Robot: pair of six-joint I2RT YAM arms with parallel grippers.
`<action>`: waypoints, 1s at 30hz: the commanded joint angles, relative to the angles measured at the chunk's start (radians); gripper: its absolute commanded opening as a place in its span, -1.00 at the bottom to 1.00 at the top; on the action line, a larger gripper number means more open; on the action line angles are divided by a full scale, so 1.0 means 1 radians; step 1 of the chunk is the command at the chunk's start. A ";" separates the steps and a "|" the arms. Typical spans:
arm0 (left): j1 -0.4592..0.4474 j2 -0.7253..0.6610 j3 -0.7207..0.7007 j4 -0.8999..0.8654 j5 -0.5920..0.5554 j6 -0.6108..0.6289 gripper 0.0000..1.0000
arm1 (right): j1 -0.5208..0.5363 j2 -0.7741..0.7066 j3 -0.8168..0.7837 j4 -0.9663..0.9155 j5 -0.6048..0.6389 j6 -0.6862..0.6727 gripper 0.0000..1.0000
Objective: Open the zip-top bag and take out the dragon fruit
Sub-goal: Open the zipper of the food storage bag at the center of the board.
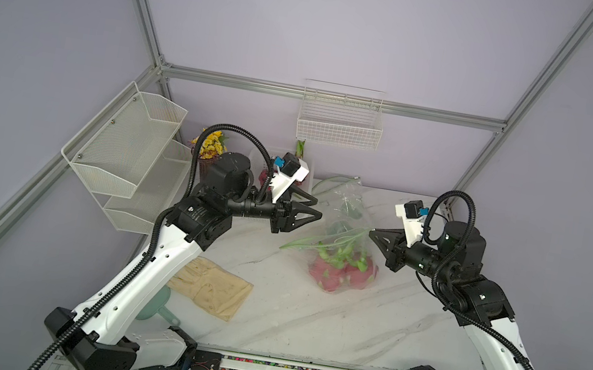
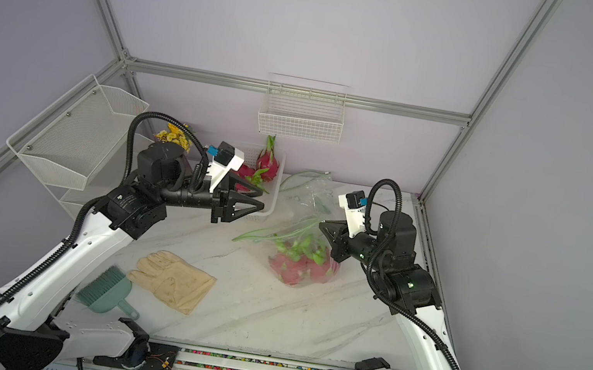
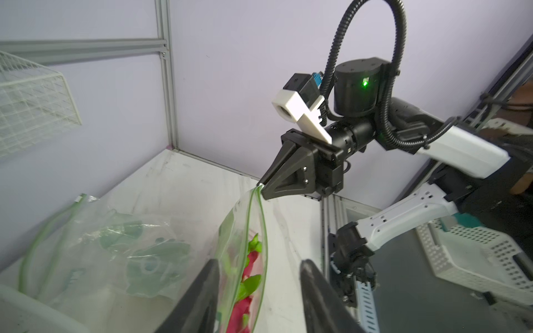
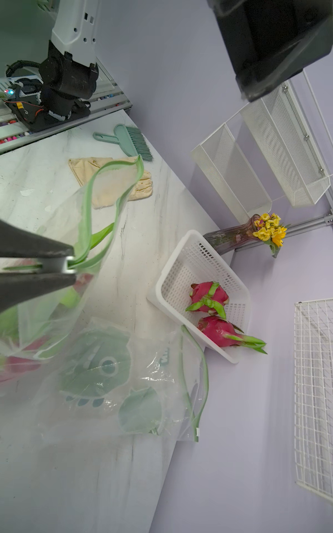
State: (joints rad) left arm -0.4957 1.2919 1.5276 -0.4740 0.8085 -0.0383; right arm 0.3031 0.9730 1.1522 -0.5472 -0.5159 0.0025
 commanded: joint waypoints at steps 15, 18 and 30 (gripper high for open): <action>-0.106 0.157 0.074 -0.289 0.002 0.081 -0.56 | 0.011 -0.012 -0.033 0.170 -0.098 0.000 -1.00; -0.104 0.189 0.092 -0.302 -0.002 0.035 -0.64 | 0.016 -0.023 -0.049 0.182 -0.095 -0.001 -1.00; -0.062 0.218 0.058 -0.186 0.049 -0.274 -0.48 | 0.017 -0.028 -0.074 0.190 -0.087 -0.004 -1.00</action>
State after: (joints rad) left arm -0.5781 1.5299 1.5890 -0.7372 0.8127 -0.2092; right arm 0.3115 0.9703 1.0817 -0.4328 -0.5827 0.0036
